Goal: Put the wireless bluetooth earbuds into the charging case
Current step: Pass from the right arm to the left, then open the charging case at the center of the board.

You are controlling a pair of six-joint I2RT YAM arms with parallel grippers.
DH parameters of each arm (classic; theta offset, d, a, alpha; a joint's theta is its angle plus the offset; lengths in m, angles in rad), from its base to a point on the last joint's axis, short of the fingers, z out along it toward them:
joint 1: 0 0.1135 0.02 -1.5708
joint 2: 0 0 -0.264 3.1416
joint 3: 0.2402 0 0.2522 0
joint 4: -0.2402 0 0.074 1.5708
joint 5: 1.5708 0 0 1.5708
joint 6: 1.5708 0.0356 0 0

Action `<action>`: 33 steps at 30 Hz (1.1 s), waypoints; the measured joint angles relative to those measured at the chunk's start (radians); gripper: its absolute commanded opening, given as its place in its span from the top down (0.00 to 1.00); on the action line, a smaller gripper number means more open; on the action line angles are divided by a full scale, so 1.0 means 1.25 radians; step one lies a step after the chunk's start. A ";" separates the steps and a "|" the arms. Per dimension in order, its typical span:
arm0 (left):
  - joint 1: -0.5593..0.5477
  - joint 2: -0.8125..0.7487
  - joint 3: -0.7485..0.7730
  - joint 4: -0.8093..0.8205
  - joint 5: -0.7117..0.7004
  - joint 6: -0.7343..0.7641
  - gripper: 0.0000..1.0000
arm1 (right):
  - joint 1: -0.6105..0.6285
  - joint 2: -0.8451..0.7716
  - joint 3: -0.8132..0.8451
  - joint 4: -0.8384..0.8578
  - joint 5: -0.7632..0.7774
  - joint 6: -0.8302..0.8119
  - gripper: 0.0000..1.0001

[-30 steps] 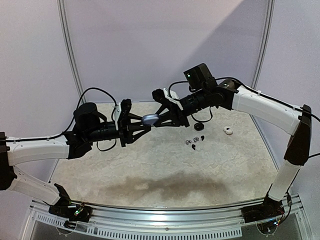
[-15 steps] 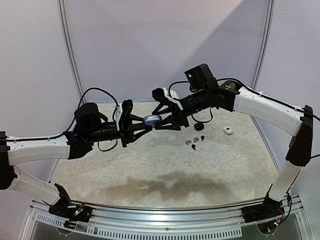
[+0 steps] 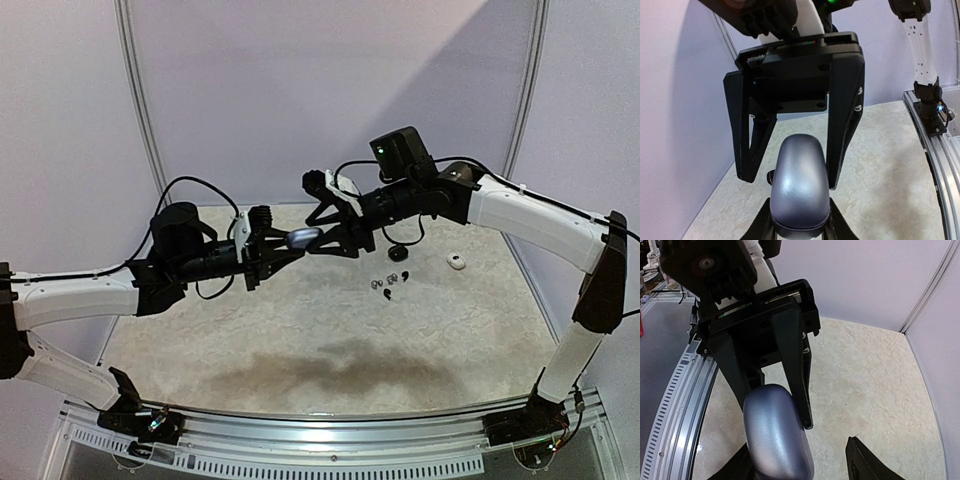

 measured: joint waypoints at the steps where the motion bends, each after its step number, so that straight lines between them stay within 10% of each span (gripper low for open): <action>1: 0.000 -0.001 0.001 -0.004 -0.005 0.008 1.00 | 0.000 0.000 0.000 0.001 0.000 0.003 0.40; 17: -0.013 -0.002 0.002 -0.054 -0.005 0.031 1.00 | -0.004 -0.008 0.000 0.053 0.004 0.036 0.39; 33: -0.013 -0.002 -0.084 0.074 -0.036 -0.312 1.00 | -0.016 0.062 0.121 -0.032 -0.020 0.057 0.34</action>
